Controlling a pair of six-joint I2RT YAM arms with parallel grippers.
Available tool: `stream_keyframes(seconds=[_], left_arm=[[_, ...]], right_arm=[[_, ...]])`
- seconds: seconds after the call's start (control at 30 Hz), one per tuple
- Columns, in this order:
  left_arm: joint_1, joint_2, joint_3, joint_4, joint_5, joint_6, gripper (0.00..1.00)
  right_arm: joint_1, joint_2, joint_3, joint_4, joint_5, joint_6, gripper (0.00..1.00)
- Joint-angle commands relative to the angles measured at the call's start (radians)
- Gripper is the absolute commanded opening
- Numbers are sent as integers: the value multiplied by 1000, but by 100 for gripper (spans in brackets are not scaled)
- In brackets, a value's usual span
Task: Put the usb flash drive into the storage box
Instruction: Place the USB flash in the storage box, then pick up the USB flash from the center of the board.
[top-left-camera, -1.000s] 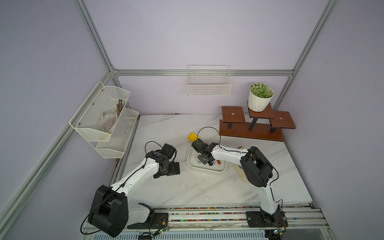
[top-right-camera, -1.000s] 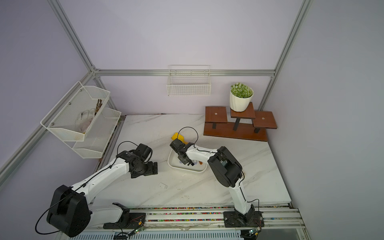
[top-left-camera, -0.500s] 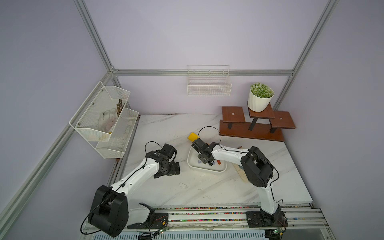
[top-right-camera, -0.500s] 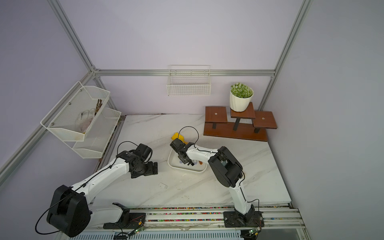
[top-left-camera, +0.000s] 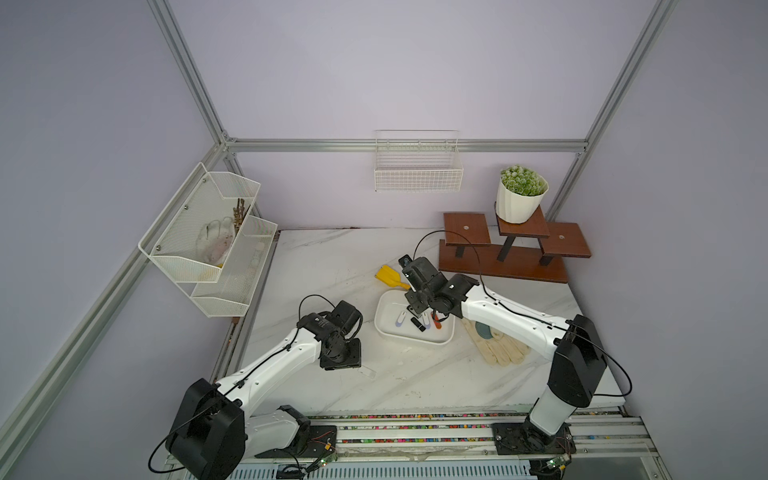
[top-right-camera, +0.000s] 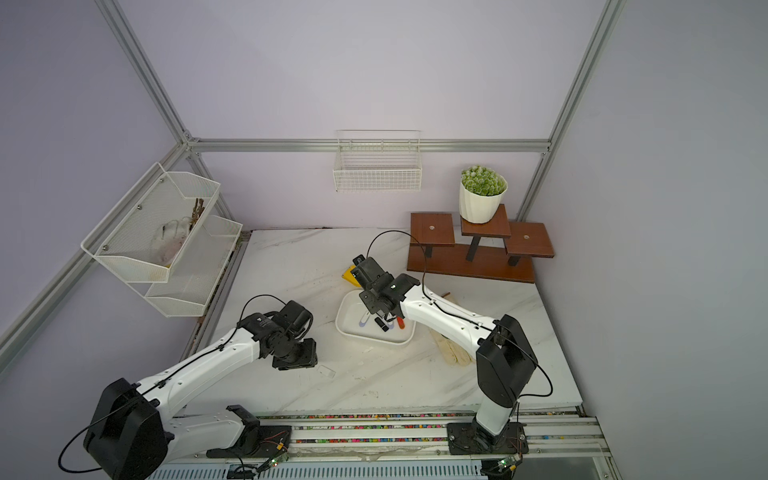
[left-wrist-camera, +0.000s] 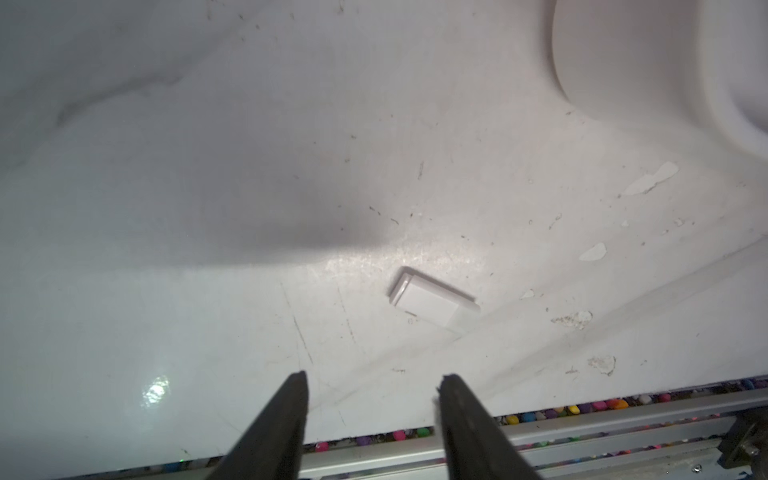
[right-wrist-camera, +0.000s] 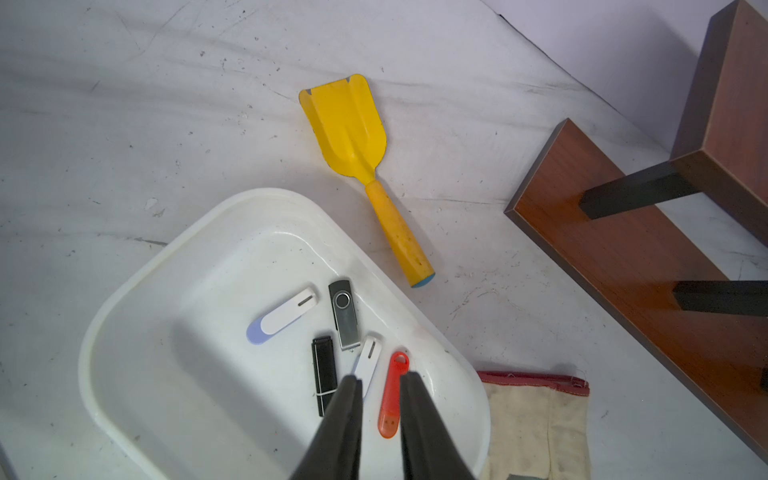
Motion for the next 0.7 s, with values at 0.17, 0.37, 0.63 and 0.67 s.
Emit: stream_keyframes(seconds=[0.17, 0.37, 0.63, 0.67], left_arm=[[-50, 1, -30, 54, 87, -78, 0], [-86, 88, -72, 193, 159, -98, 0], [-107, 233, -43, 258, 165, -84, 0], [-109, 239, -37, 262, 162, -84, 0]], right_arm=[[1, -17, -26, -35, -4, 18, 19], [-1, -42, -34, -37, 22, 14, 19], [-6, -55, -56, -39, 35, 15, 20], [-7, -58, -56, -38, 35, 15, 20]])
